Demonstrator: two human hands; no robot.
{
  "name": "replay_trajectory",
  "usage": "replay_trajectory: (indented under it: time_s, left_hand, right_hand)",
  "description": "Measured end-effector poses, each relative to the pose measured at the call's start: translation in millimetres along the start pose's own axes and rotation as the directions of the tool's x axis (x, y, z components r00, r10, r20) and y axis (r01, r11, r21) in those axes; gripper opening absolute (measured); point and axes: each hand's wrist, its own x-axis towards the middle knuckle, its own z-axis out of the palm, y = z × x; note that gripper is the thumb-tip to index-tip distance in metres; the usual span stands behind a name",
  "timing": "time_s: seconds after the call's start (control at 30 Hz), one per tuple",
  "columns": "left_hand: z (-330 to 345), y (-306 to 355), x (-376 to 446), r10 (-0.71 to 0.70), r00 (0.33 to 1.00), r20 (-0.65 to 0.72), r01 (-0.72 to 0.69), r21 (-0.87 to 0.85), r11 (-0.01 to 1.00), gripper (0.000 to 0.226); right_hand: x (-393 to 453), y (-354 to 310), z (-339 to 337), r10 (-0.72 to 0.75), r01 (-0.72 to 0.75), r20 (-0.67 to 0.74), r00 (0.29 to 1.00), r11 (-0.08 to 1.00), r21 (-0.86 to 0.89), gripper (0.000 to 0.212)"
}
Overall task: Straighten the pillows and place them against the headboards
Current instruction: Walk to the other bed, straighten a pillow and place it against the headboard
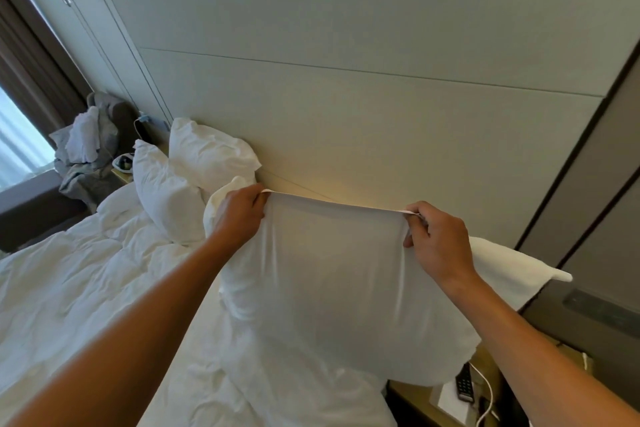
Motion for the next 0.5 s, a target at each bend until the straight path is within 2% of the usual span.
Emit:
replay_trajectory:
  time_s: [0.23, 0.5]
  left_hand:
    - [57.2, -14.7, 80.5, 0.059, 0.996, 0.059, -0.058, -0.028, 0.998, 0.032]
    - [90.2, -58.2, 148.0, 0.08, 0.988, 0.133, -0.069, -0.085, 0.994, 0.03]
  right_hand:
    - [44.4, 31.4, 26.4, 0.085, -0.086, -0.016, 0.996, 0.995, -0.046, 0.02]
    - [77.7, 34.6, 84.3, 0.199, -0.205, -0.067, 0.978, 0.973, -0.109, 0.027]
